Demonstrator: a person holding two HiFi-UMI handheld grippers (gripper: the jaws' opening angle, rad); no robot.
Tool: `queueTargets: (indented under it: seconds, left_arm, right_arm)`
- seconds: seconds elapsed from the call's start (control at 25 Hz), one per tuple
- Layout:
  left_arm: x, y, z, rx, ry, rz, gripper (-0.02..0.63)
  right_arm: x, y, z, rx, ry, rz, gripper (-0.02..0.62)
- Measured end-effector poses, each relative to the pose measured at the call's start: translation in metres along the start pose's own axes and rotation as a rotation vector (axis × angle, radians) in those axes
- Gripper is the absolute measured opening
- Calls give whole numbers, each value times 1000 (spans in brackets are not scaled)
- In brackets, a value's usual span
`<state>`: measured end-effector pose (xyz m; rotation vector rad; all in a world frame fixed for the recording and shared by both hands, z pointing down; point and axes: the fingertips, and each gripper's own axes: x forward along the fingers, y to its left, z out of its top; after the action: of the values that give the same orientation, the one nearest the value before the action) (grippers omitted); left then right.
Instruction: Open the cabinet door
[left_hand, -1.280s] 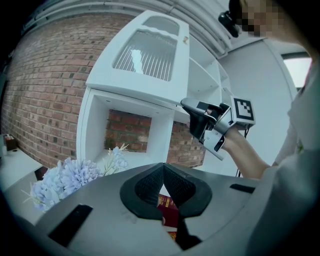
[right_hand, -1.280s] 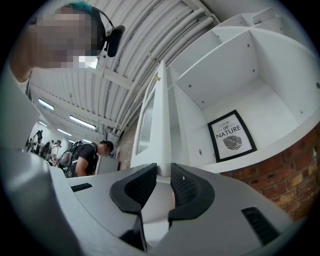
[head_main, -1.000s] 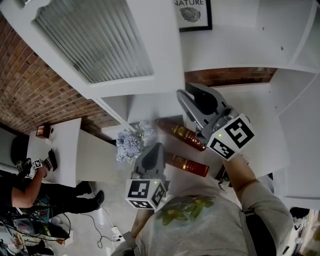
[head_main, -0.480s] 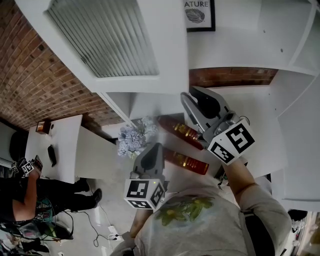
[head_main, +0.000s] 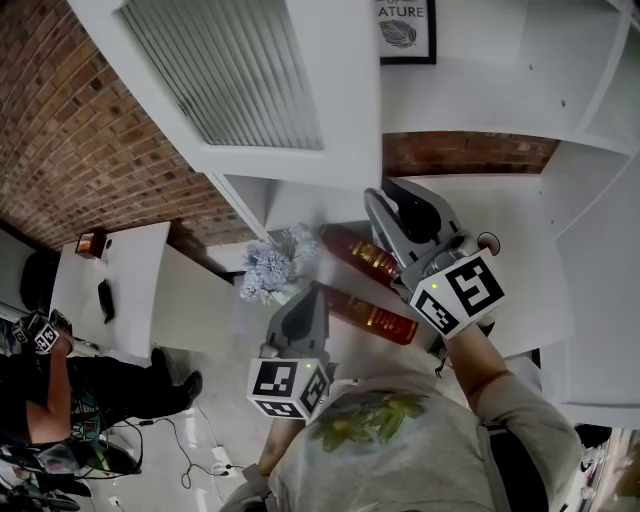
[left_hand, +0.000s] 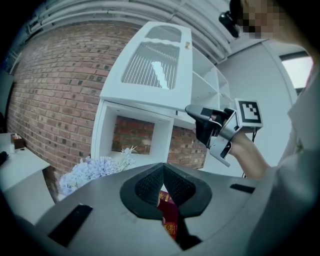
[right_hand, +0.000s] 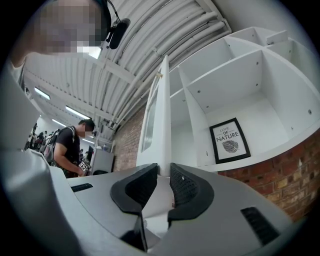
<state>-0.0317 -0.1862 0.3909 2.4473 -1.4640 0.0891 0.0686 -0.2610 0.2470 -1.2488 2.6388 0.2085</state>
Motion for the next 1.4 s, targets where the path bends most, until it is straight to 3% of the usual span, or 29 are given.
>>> queueTargets:
  seconds: [0.32, 1.4]
  left_arm:
    - [-10, 2, 5, 12, -14, 21, 11]
    - [-36, 4, -6, -21, 11, 29, 11]
  right_arm:
    - [-5, 14, 4, -16, 10, -47, 88]
    - [-23, 56, 11, -47, 39, -65, 81]
